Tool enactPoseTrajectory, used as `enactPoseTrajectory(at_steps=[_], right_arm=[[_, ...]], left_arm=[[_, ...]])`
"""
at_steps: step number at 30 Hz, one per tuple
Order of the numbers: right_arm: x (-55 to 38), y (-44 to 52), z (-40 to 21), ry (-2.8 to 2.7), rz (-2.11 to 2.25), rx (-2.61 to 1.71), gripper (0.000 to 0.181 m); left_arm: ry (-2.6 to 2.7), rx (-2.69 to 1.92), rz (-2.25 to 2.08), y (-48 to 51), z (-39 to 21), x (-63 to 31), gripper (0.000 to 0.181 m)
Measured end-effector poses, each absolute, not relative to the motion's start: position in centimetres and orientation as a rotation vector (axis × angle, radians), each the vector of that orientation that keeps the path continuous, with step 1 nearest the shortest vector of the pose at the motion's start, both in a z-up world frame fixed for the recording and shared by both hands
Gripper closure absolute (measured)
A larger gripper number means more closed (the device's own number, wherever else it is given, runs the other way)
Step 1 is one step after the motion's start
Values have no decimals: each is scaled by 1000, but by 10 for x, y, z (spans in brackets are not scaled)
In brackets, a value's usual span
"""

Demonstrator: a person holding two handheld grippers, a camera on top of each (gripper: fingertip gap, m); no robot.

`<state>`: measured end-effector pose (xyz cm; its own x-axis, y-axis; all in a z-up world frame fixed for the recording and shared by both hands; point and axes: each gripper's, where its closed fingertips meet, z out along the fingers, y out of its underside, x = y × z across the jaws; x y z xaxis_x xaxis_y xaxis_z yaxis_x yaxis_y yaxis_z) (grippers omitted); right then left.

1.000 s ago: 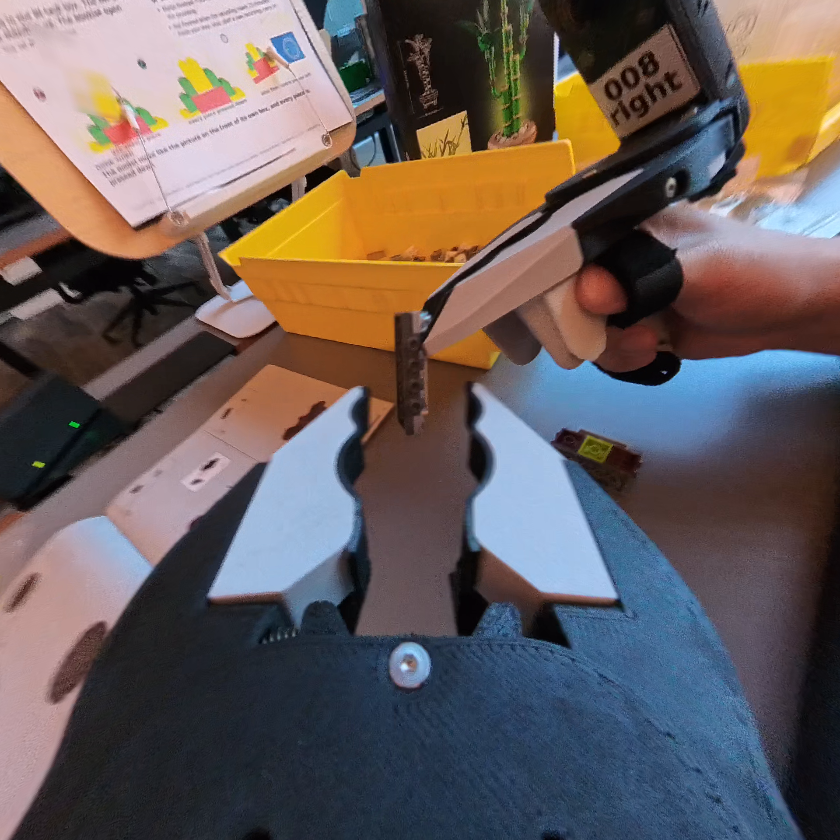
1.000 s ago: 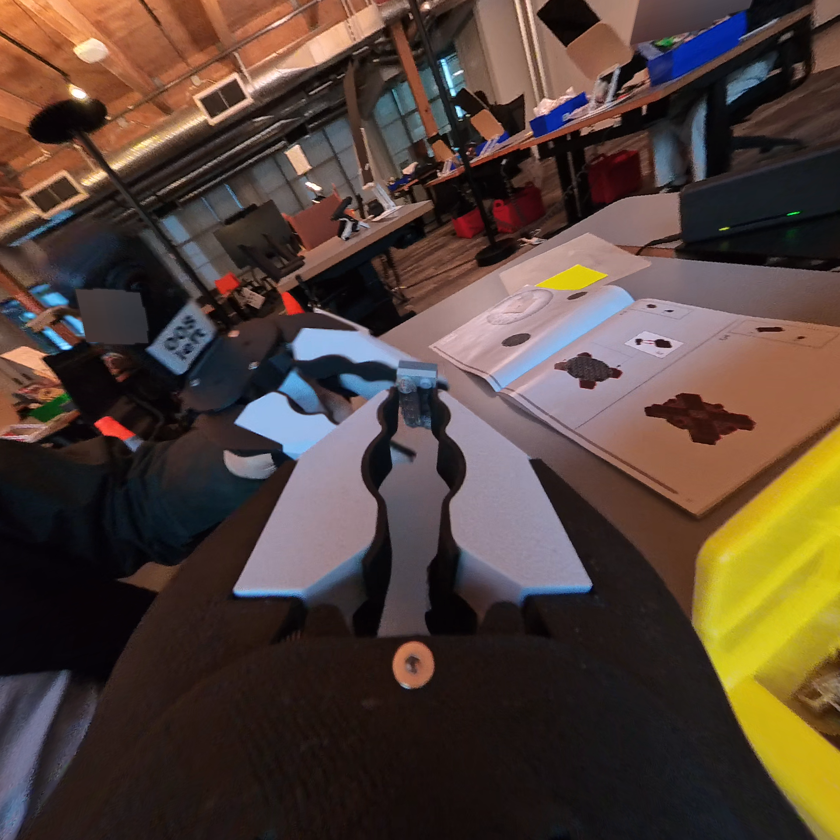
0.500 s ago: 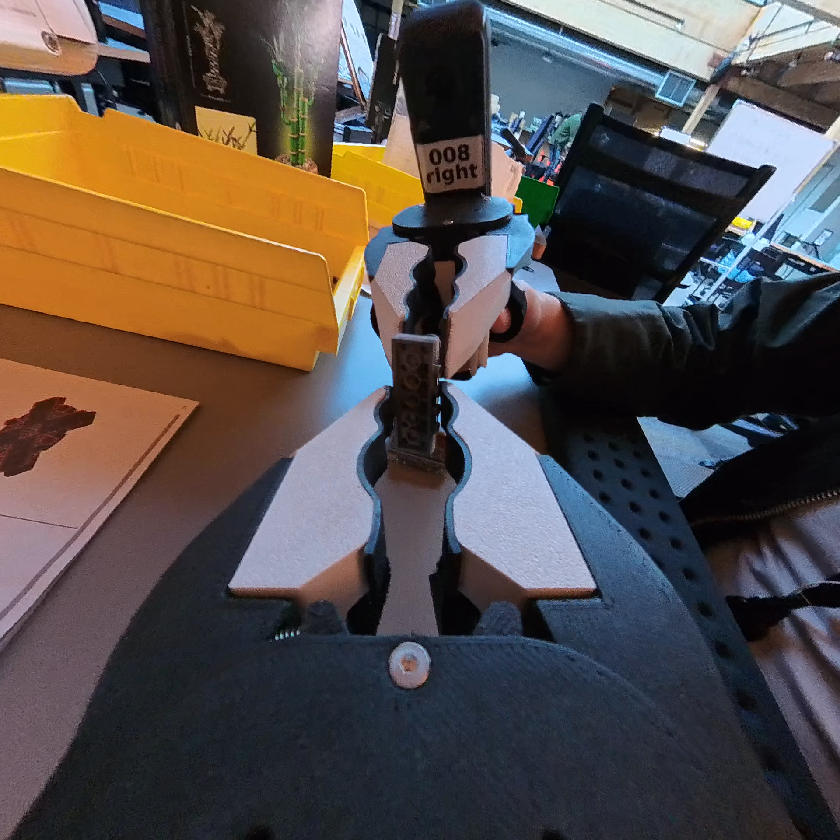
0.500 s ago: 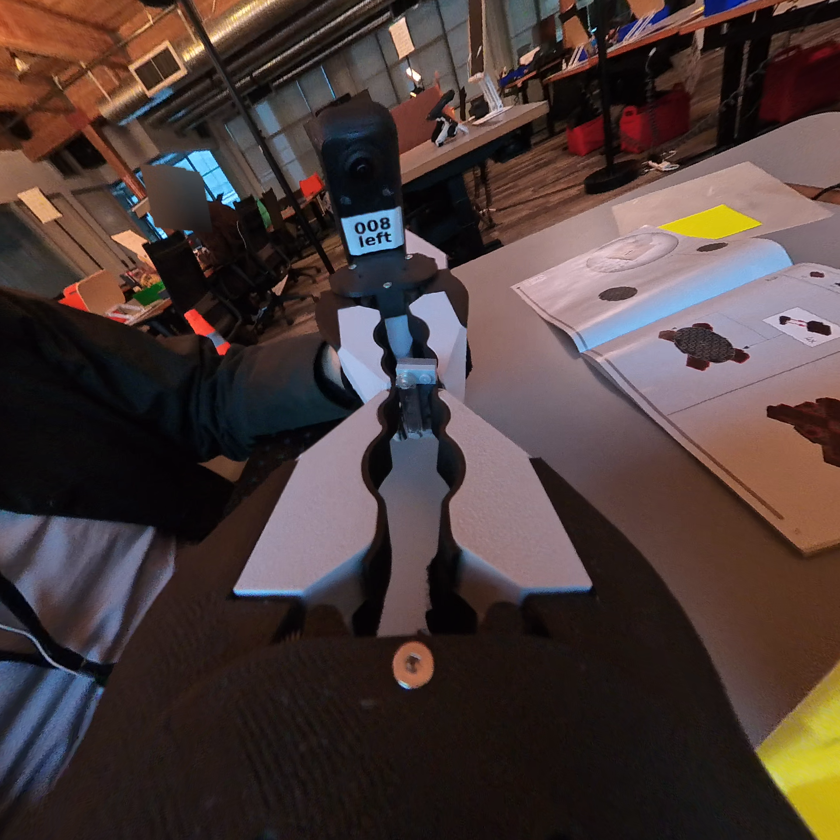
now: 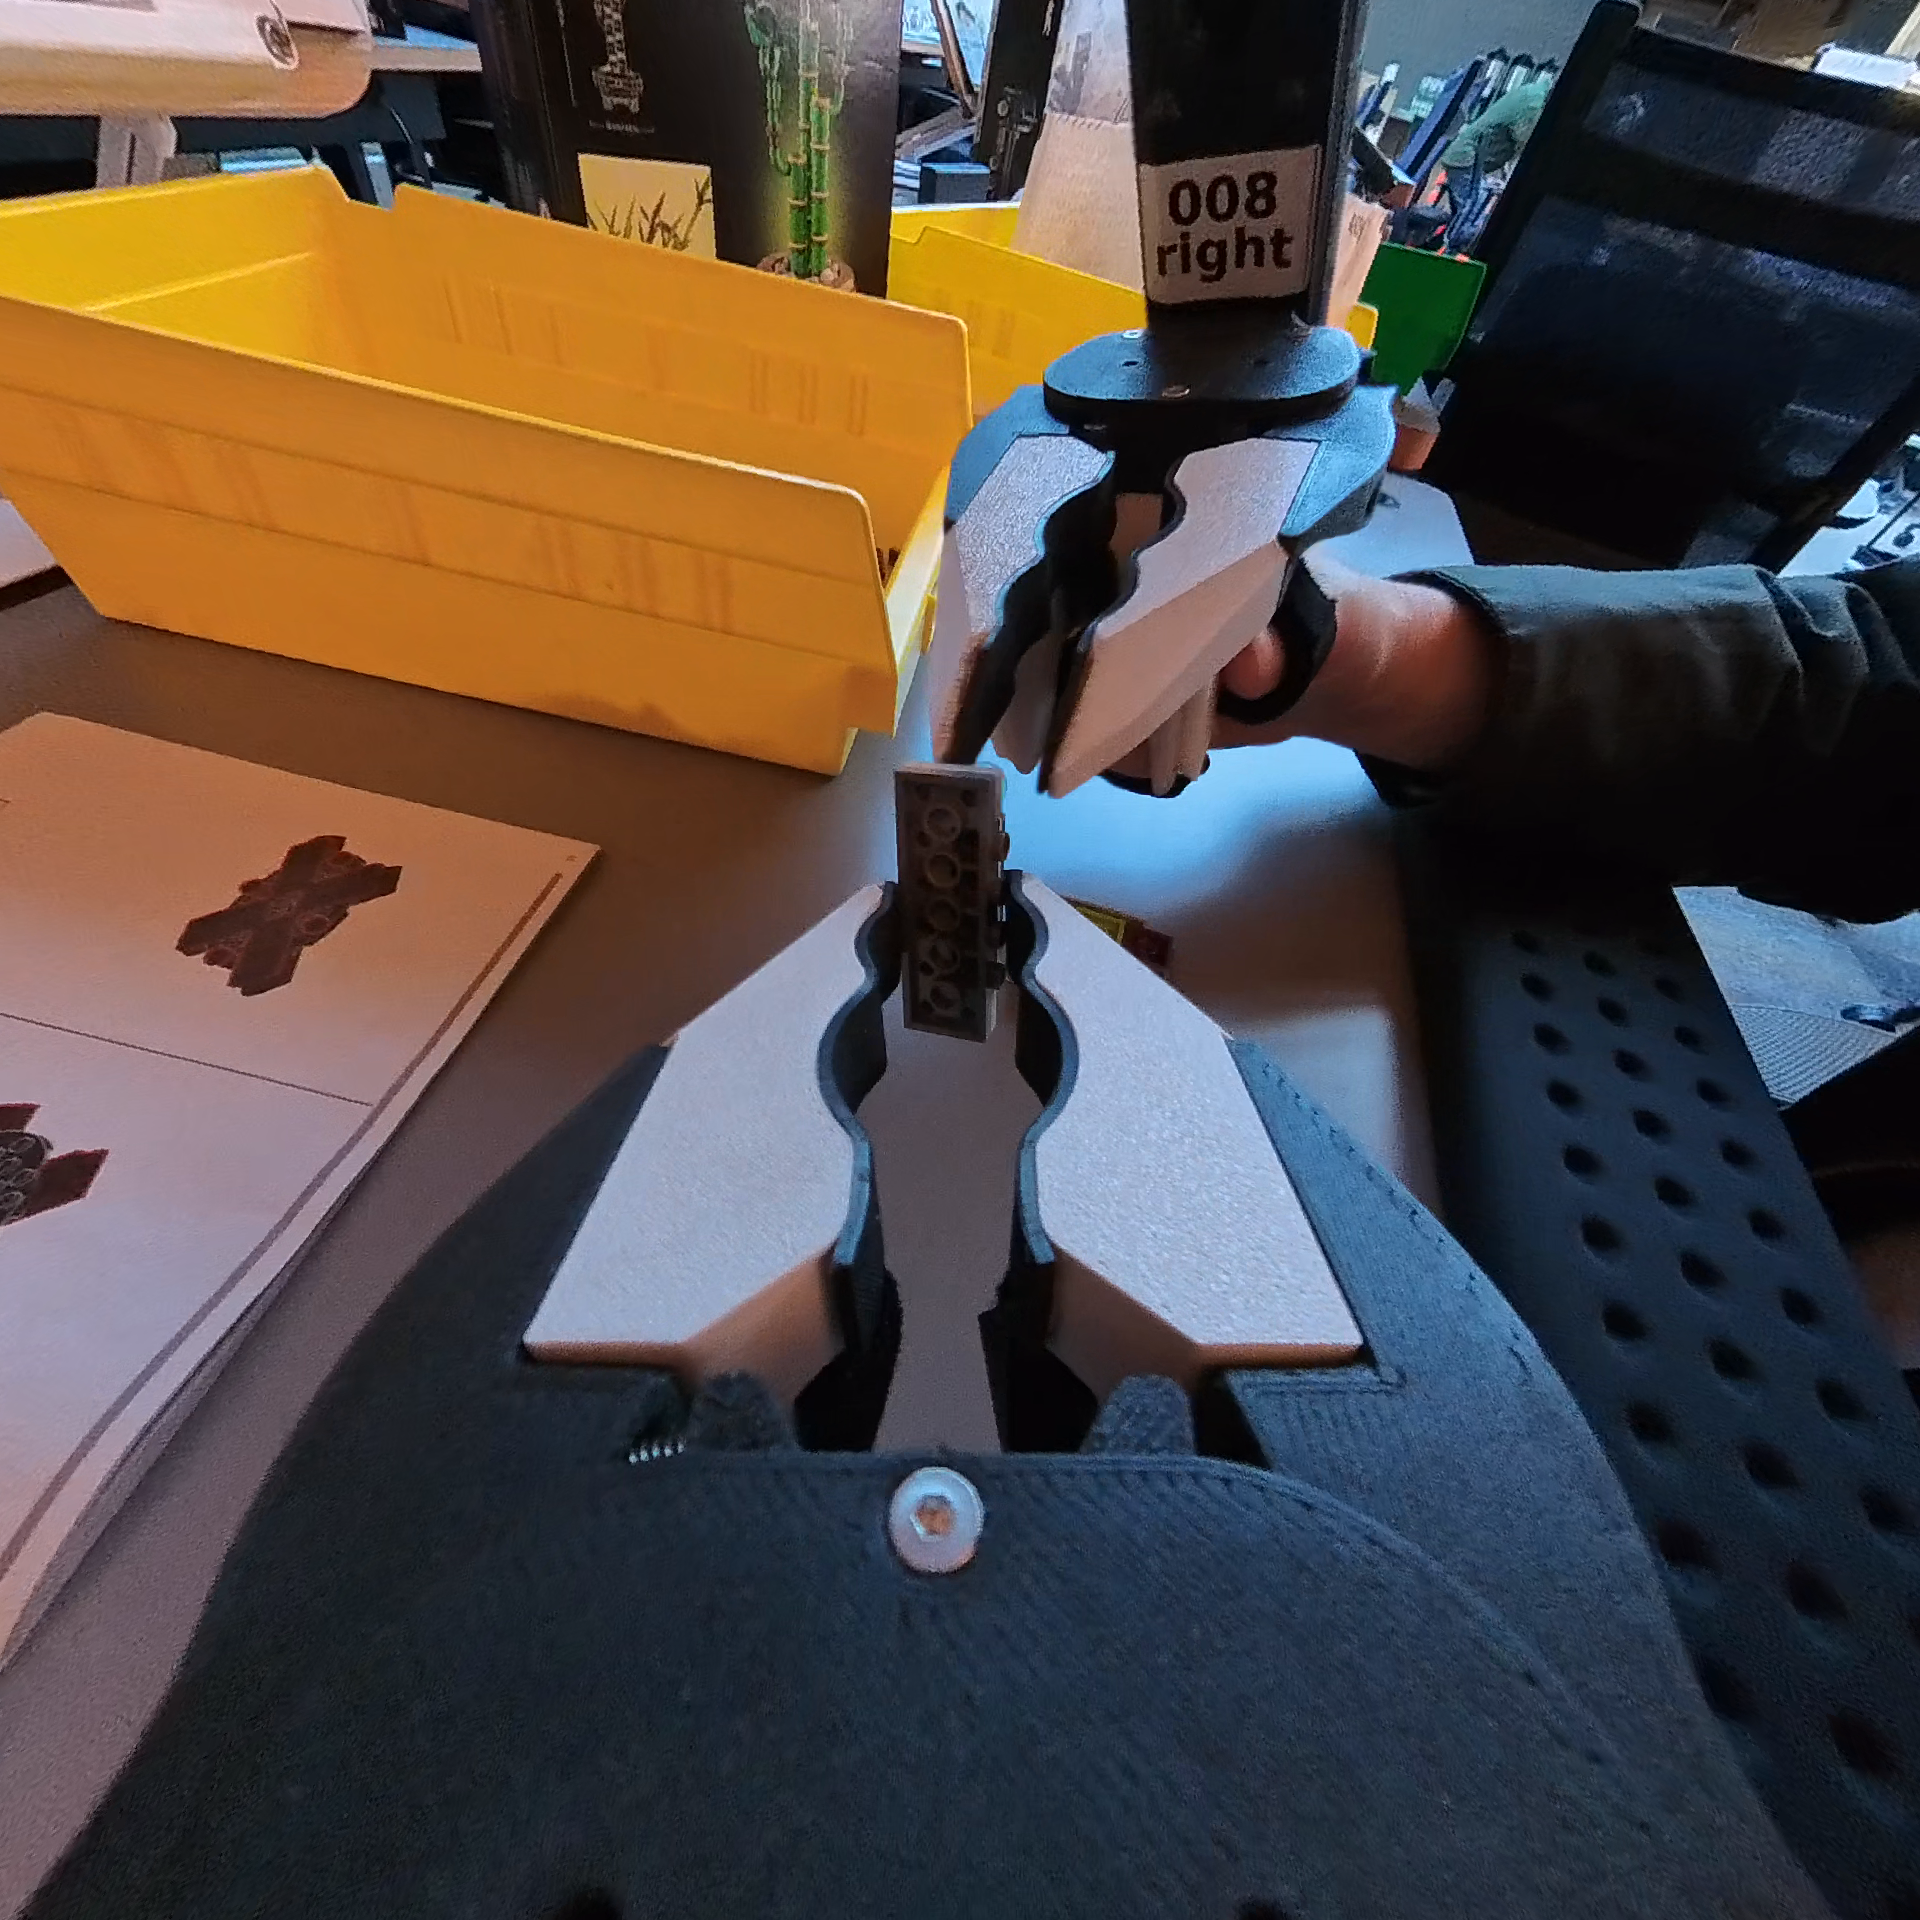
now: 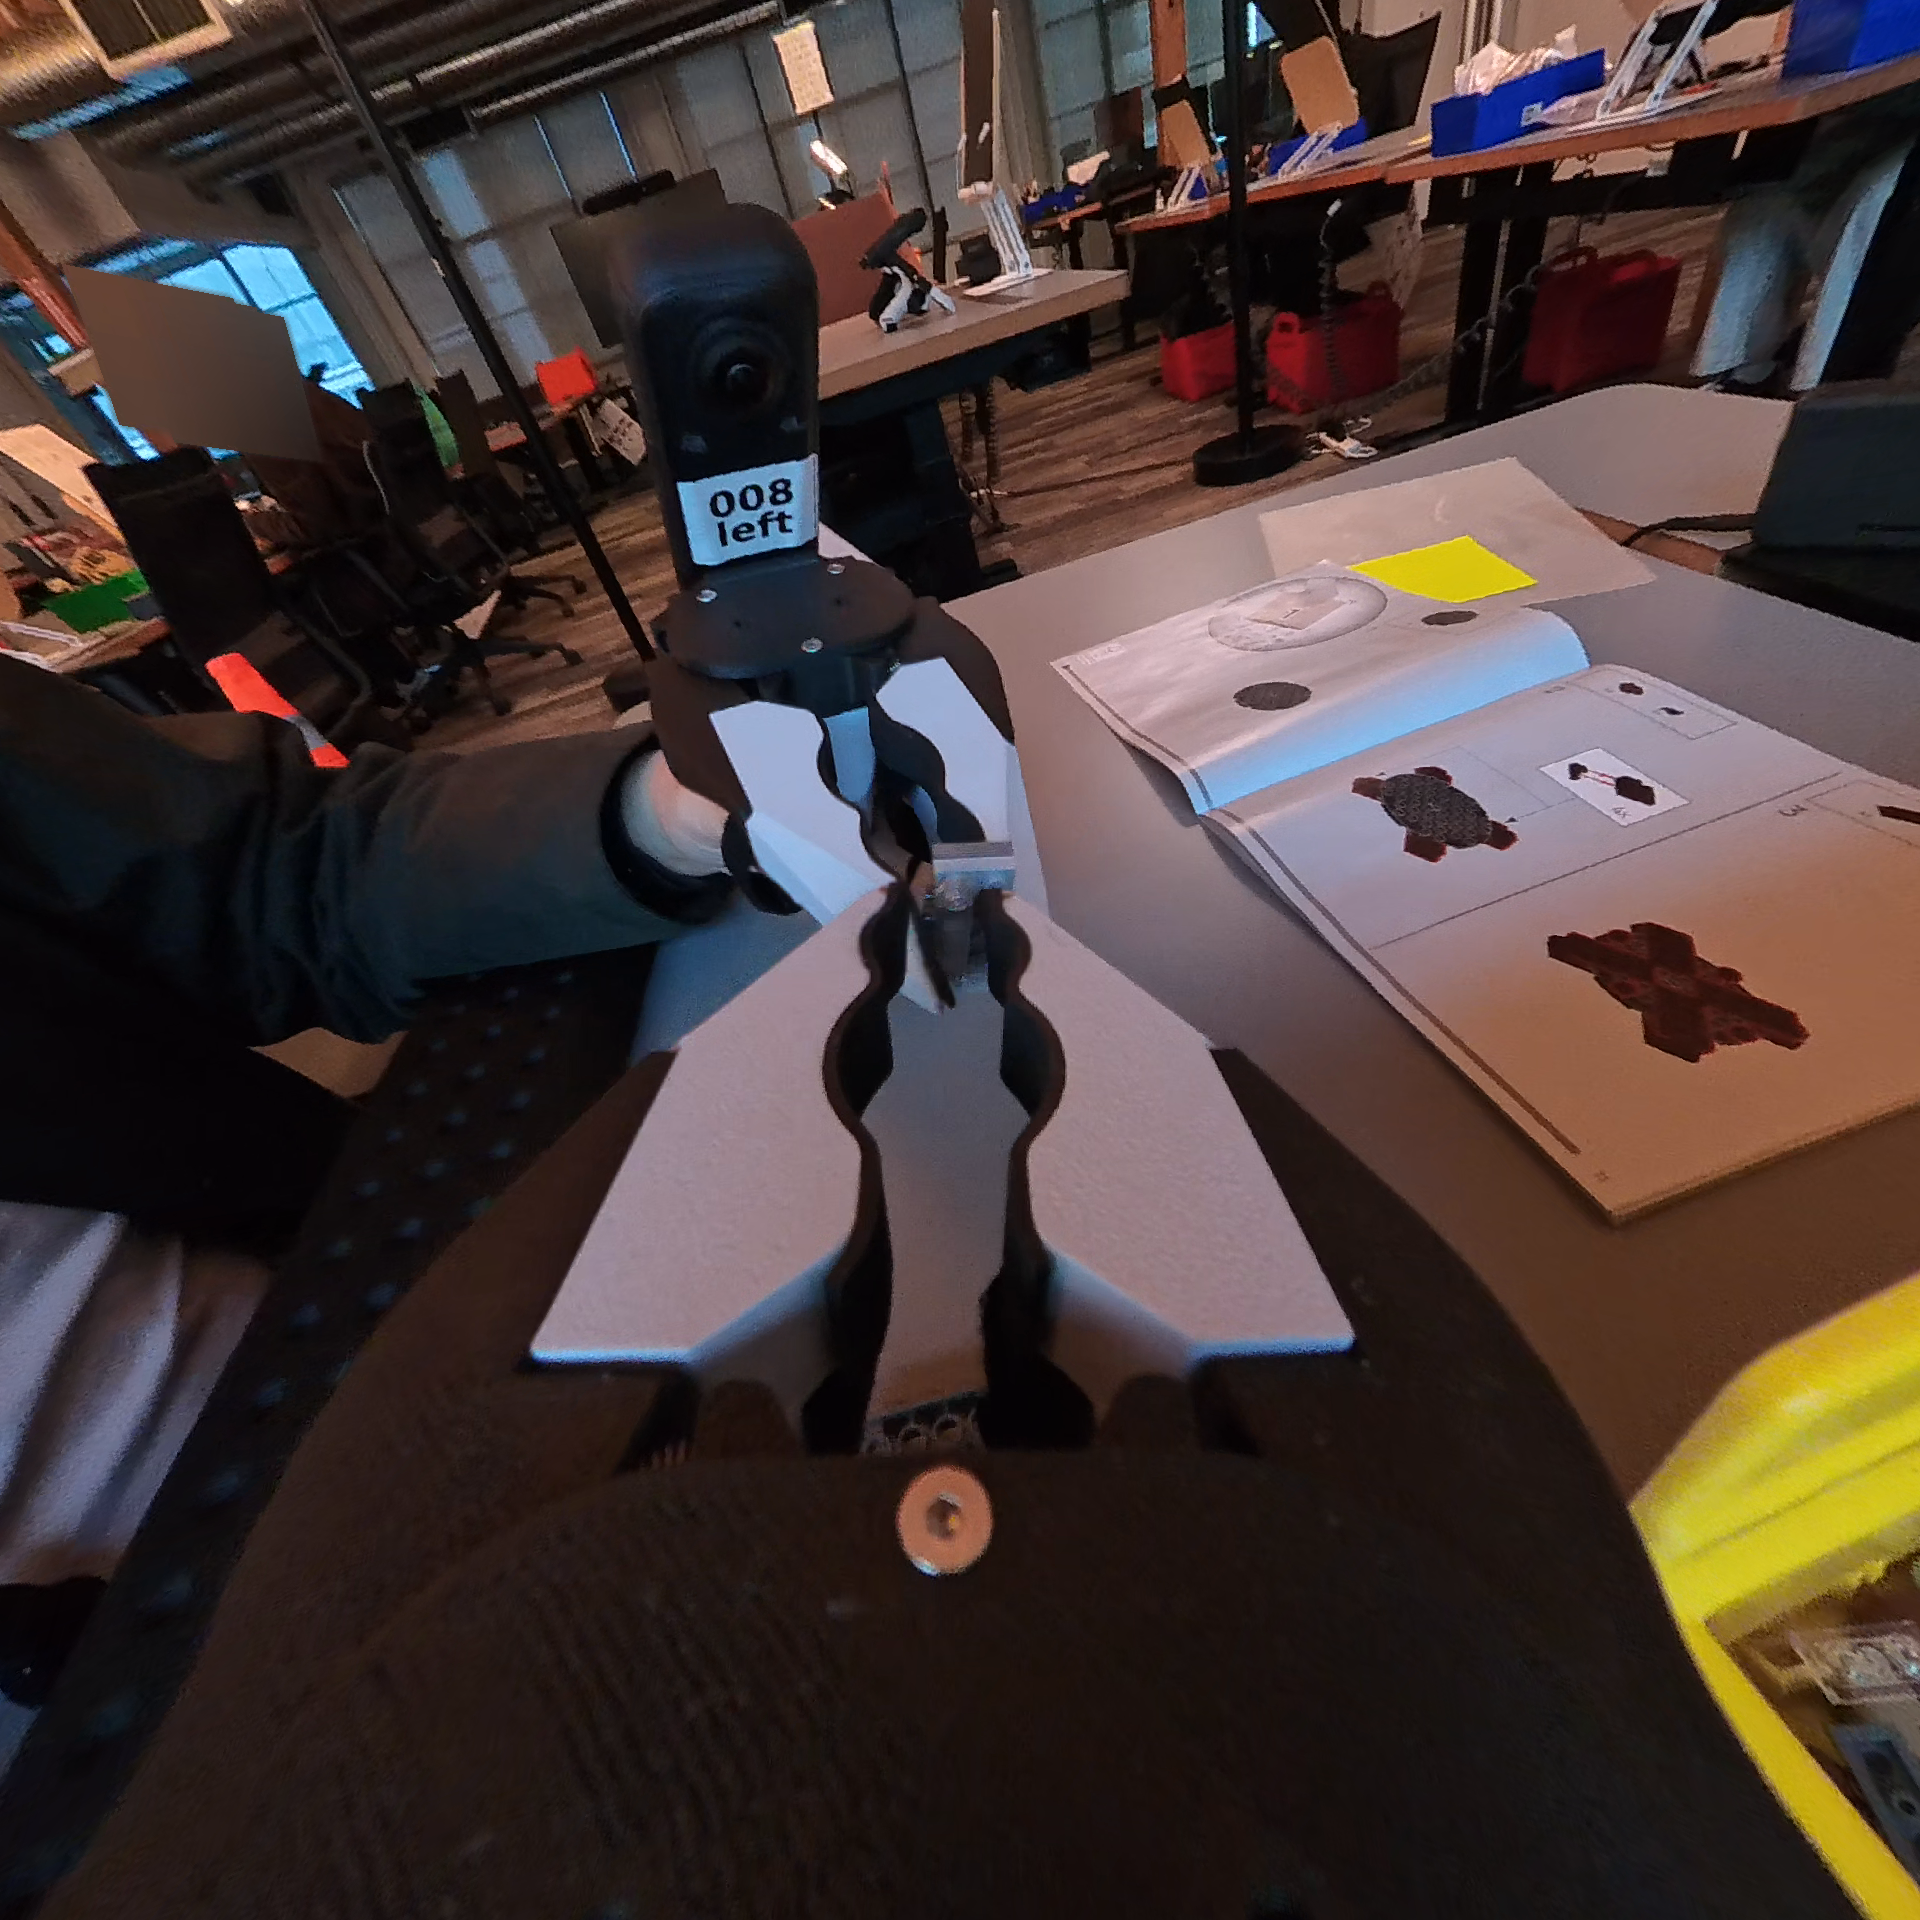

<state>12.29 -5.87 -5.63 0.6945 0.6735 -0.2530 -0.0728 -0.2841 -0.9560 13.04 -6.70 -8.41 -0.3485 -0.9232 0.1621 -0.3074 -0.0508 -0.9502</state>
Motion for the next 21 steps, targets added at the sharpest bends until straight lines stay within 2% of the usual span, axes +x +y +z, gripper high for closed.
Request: enactPoseTrajectory(at_steps=[13, 15, 17, 21], right_arm=[[120, -55, -75, -481, 829, -1774, 176], [118, -56, -78, -495, 856, -1776, 176], [115, -57, -82, -528, 853, -1783, 176], [105, -63, -89, -634, 853, -1775, 176]], left_arm=[[1747, -1372, -1399, -68, -103, 131, 163], [1741, -1334, -1395, -68, -100, 131, 152], [1747, -1274, -1368, -69, -96, 130, 148], [1859, -1183, -1256, -77, -107, 126, 160]])
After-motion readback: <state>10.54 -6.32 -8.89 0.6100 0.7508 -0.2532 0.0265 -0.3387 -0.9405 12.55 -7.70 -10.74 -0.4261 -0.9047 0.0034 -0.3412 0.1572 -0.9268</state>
